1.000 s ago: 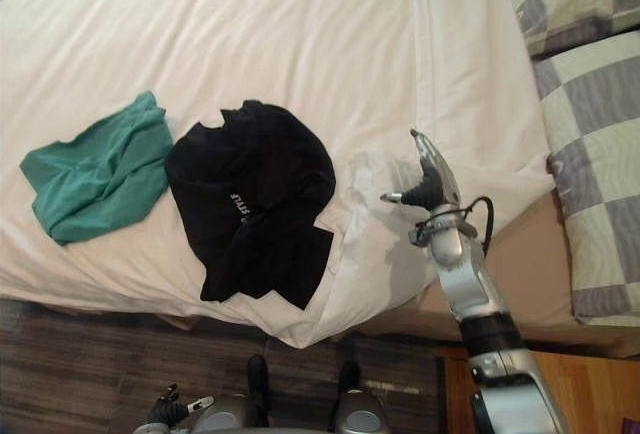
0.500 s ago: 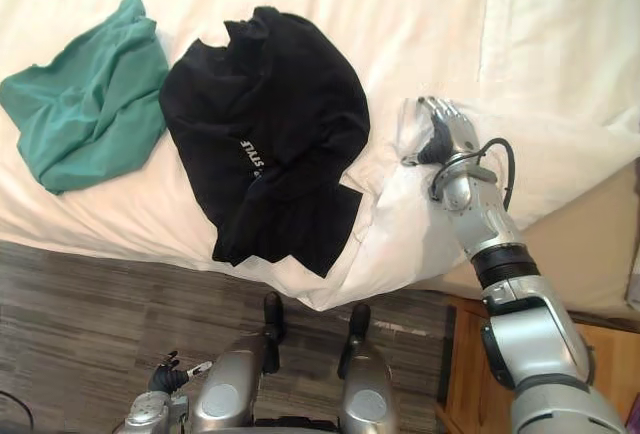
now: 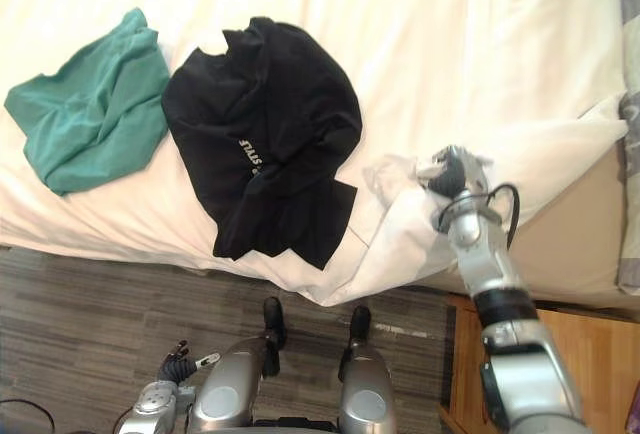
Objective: Tidy the bed and pick cloth on bed and put in laundry
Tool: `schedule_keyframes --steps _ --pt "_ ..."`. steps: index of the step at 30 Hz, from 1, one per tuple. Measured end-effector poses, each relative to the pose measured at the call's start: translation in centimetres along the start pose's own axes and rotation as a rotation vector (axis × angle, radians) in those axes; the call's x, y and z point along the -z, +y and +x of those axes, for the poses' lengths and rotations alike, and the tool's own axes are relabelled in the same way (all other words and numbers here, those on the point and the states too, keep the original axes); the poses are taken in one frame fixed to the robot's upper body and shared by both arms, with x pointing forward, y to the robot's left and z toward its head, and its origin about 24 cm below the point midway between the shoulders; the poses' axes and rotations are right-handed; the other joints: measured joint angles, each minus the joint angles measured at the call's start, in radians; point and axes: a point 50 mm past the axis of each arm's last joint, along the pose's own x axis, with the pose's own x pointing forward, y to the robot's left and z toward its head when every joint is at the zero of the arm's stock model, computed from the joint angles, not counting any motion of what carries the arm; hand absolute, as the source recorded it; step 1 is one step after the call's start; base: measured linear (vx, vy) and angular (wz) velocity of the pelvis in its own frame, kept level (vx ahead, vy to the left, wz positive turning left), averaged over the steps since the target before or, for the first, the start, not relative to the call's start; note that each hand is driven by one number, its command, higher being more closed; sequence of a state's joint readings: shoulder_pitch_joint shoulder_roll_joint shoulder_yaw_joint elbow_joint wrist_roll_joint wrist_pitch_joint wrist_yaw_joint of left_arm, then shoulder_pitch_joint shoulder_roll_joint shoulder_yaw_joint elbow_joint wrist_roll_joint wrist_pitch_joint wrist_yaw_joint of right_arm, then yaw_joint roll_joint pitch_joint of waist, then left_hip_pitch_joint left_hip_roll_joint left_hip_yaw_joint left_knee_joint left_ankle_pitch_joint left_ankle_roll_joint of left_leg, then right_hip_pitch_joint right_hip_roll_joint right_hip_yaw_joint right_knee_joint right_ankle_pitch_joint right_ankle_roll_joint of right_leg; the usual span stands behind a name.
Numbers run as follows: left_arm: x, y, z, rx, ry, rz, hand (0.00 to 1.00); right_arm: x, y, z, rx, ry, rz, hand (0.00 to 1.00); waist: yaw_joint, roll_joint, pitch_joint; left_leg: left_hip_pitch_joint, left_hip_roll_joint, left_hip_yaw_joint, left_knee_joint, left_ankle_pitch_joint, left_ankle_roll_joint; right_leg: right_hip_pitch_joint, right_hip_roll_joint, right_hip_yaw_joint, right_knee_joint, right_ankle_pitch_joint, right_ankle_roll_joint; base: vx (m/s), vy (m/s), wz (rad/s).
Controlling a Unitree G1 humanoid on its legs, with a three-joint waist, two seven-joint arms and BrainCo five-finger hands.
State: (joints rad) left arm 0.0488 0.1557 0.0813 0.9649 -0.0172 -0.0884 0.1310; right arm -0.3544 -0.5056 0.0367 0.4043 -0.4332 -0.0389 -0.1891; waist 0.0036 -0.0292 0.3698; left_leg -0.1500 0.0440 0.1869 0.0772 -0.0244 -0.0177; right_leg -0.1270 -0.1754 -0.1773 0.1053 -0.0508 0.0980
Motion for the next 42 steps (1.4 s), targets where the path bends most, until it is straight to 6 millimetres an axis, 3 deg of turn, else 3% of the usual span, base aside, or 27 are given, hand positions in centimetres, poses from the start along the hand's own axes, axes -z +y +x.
schedule_keyframes --steps 3,7,8,10,15,17,20,24,29,31,34,35,38,42 --pt "1.1 0.6 -0.3 -0.012 0.041 0.022 0.0 2.5 2.4 -3.6 -0.049 0.101 0.062 1.0 -0.014 -0.029 -0.06 0.072 0.0 0.023 -0.063 0.014 -0.006 0.042 0.004 0.008 -0.024 0.0 0.001 0.09 -0.017 -0.16" --pt "1.4 0.6 -0.4 -0.011 0.056 0.055 0.0 5.4 2.9 -6.6 -0.053 0.225 0.086 1.0 -0.031 -0.035 -0.115 0.109 -0.008 0.031 -0.099 0.02 -0.006 0.066 0.005 0.022 -0.043 0.004 0.008 0.04 0.012 -0.13" --pt "1.6 0.6 -0.4 -0.008 0.062 0.057 0.0 6.4 2.8 -7.6 -0.052 0.266 0.094 0.0 -0.04 -0.036 -0.136 0.117 -0.011 0.038 -0.114 0.024 -0.007 0.068 0.003 0.025 -0.05 0.007 0.012 0.02 0.03 -0.09" --pt "1.6 0.5 -0.4 -0.005 0.063 0.069 0.0 7.3 2.6 -8.3 -0.044 0.311 0.107 0.0 -0.044 -0.037 -0.144 0.136 -0.013 0.051 -0.129 0.03 -0.007 0.074 0.003 0.029 -0.055 0.01 0.018 0.0 0.027 -0.14" --pt "1.9 0.3 -0.5 0.015 0.078 0.086 0.0 12.8 2.9 -11.8 -0.011 0.601 0.179 0.0 -0.053 -0.041 -0.17 0.185 -0.017 0.062 -0.175 0.049 -0.006 0.101 0.006 0.051 -0.065 0.011 0.02 -0.02 0.016 -0.08" --pt "2.5 0.4 -0.5 0.014 0.106 0.086 0.0 16.0 2.9 -14.5 0.022 0.799 0.224 0.0 -0.055 -0.038 -0.188 0.188 -0.018 0.077 -0.175 0.049 -0.006 0.101 0.006 0.057 -0.071 0.016 0.021 -0.02 0.015 -0.14" --pt "2.8 1.2 -0.5 -0.021 0.13 0.043 0.0 18.8 1.8 -17.4 0.131 0.995 0.308 0.0 -0.068 -0.03 -0.191 0.204 -0.019 0.082 -0.181 0.048 -0.006 0.107 0.007 0.067 -0.071 0.016 0.021 -0.03 0.011 -0.09" --pt "3.0 2.2 -0.6 -0.065 0.142 -0.017 0.0 20.2 -0.8 -18.2 0.338 1.091 0.454 0.0 -0.066 -0.016 -0.2 0.212 -0.018 0.108 -0.182 0.046 -0.007 0.113 0.008 0.08 -0.074 0.017 0.021 -0.02 0.009 -0.12" --pt "3.5 1.9 -0.8 -0.089 0.162 -0.103 0.0 21.7 -3.0 -21.4 0.663 1.233 0.635 0.0 -0.066 -0.014 -0.202 0.222 -0.014 0.129 -0.183 0.032 -0.016 0.121 0.009 0.081 -0.087 0.017 0.023 -0.02 0.002 -0.1" --pt "3.7 1.4 -0.9 -0.08 0.168 -0.113 0.0 21.8 -4.4 -22.2 0.784 1.228 0.673 0.0 -0.067 -0.011 -0.203 0.221 -0.014 0.133 -0.183 0.025 -0.017 0.126 0.004 0.081 -0.09 0.017 0.023 0.0 0.014 -0.06" --pt "3.9 0.9 -1.1 -0.079 0.174 -0.142 0.0 20.8 -7.2 -21.3 0.952 1.101 0.7 0.0 -0.068 -0.011 -0.209 0.235 -0.015 0.142 -0.183 0.011 -0.018 0.138 0.001 0.081 -0.092 0.013 0.023 0.04 0.018 -0.06" --pt "4.1 0.8 -1.1 -0.077 0.178 -0.145 0.0 20.1 -8.4 -20.7 0.997 1.032 0.691 1.0 -0.067 -0.017 -0.222 0.235 -0.014 0.147 -0.183 0.005 -0.019 0.138 0.0 0.081 -0.093 0.014 0.023 0.08 0.014 -0.04" --pt "4.0 0.8 -1.1 -0.079 0.175 -0.155 0.0 17.9 -10.5 -18.2 1.082 0.819 0.735 1.0 -0.063 -0.014 -0.251 0.236 -0.012 0.149 -0.183 -0.005 -0.022 0.138 0.001 0.079 -0.093 0.014 0.024 0.09 0.005 -0.02" --pt "4.0 0.4 -1.1 -0.077 0.179 -0.169 0.0 14.9 -8.8 -14.1 1.096 0.585 1.017 1.0 -0.062 -0.027 -0.255 0.231 -0.007 0.141 -0.182 0.0 -0.017 0.135 0.007 0.078 -0.091 0.014 0.023 0.07 -0.021 0.05"
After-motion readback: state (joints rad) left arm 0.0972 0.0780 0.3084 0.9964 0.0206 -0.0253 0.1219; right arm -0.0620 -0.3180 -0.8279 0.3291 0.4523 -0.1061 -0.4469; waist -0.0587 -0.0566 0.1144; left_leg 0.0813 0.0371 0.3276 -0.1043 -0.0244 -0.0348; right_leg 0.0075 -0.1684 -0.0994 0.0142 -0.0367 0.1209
